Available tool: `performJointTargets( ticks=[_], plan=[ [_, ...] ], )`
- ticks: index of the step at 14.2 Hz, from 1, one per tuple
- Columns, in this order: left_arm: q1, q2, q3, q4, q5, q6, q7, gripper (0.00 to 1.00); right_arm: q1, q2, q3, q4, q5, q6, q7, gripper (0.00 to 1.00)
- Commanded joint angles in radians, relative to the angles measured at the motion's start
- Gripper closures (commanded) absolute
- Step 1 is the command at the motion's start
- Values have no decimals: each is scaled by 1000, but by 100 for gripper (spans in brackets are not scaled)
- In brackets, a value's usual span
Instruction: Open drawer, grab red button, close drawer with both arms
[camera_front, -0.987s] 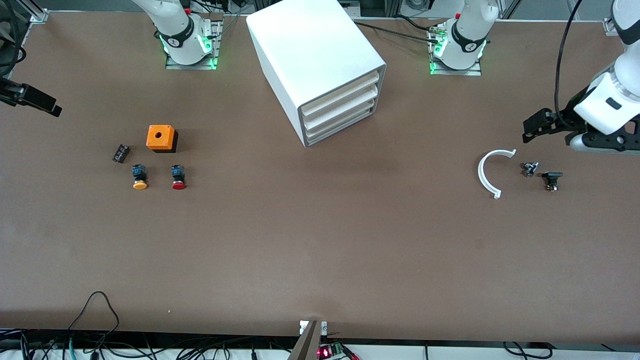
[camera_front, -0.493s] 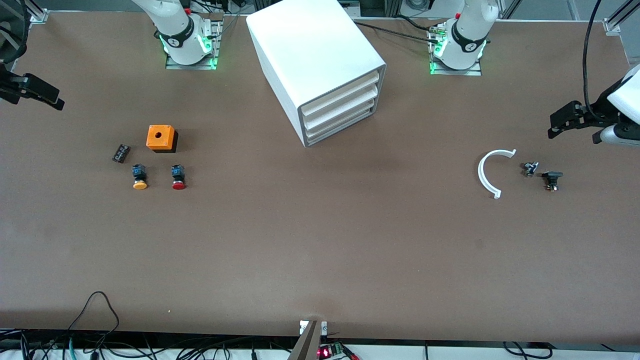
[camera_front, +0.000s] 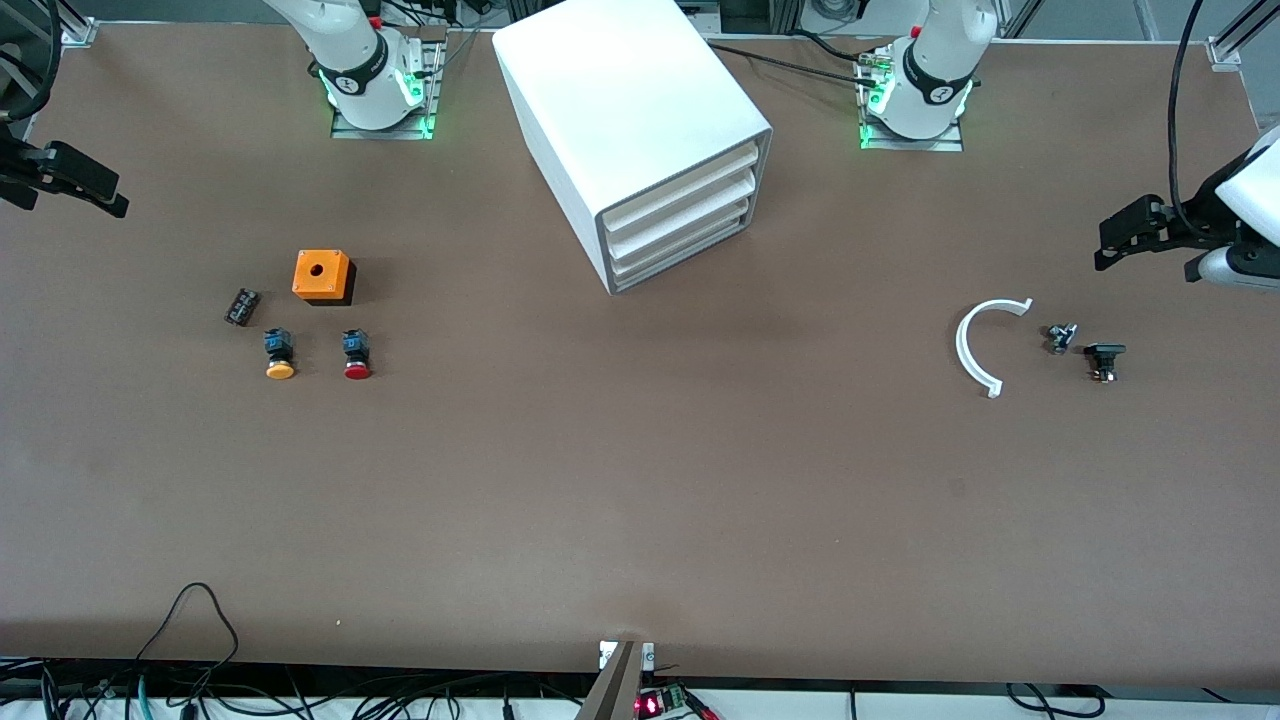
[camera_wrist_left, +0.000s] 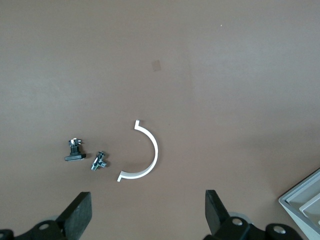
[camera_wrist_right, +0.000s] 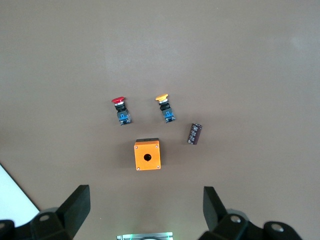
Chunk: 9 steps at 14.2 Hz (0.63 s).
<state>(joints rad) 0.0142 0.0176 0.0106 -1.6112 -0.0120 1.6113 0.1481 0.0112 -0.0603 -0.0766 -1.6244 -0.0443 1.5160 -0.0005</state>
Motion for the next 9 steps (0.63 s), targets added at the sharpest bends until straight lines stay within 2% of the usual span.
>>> performJointTargets(
  ticks=[1, 6, 9],
  plan=[
    [7, 21, 5, 39, -13, -33, 21, 0, -2, -23, 4, -20, 8, 9, -3, 0],
    [9, 21, 0, 39, -23, -33, 11, 0, 0, -41, 8, -44, 1, 44, -6, 0],
    [9, 21, 0, 40, -25, -36, 10, 0, -2, -116, 6, -164, 1, 143, -6, 0]
  ],
)
